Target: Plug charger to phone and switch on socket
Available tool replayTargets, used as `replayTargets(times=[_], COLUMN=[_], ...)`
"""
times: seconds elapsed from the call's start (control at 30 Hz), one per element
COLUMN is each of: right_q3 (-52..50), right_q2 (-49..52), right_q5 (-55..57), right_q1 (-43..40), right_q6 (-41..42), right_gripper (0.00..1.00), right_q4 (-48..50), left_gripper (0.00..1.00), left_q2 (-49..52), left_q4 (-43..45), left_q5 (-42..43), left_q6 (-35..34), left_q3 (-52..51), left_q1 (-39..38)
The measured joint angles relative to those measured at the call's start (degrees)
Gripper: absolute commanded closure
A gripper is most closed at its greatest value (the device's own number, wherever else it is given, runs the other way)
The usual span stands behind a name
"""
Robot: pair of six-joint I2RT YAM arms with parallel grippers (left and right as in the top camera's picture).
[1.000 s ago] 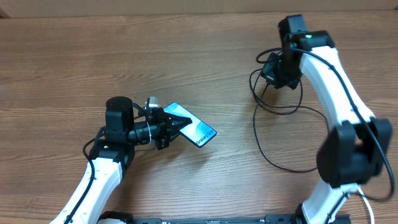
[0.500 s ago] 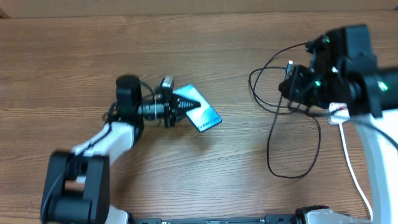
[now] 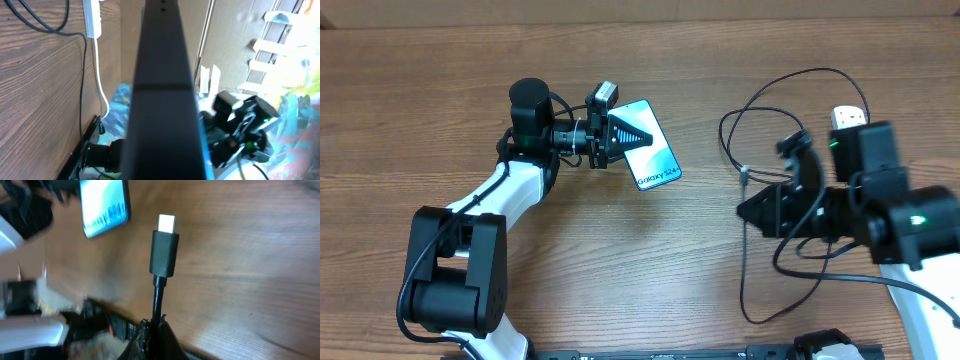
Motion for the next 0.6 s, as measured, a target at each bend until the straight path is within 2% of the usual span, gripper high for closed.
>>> replayTargets(times=[0.13,0.43,0.6], right_q3=[-4.42,-4.63,-4.63], right_q2=[0.00,0.63,3.78], right_q5=[-0.83,5.55,7.45], right_q1=[5.46,20.59,24.76], right_q6=[-0.37,2.78,4.96], right_gripper=[0.96,0.96,0.96], right_q4=[3.65,11.41,13.73], left_gripper=[0.96,0.96,0.96], left_q2=[0.00,0.00,0.00], left_q4=[0.00,0.00,0.02], left_q5=[0.28,0.92,2.80], left_q6=[0.09,3.06,4.66], left_q3=[0.00,0.00,0.00], left_q1=[0.00,-0.04,-0.04])
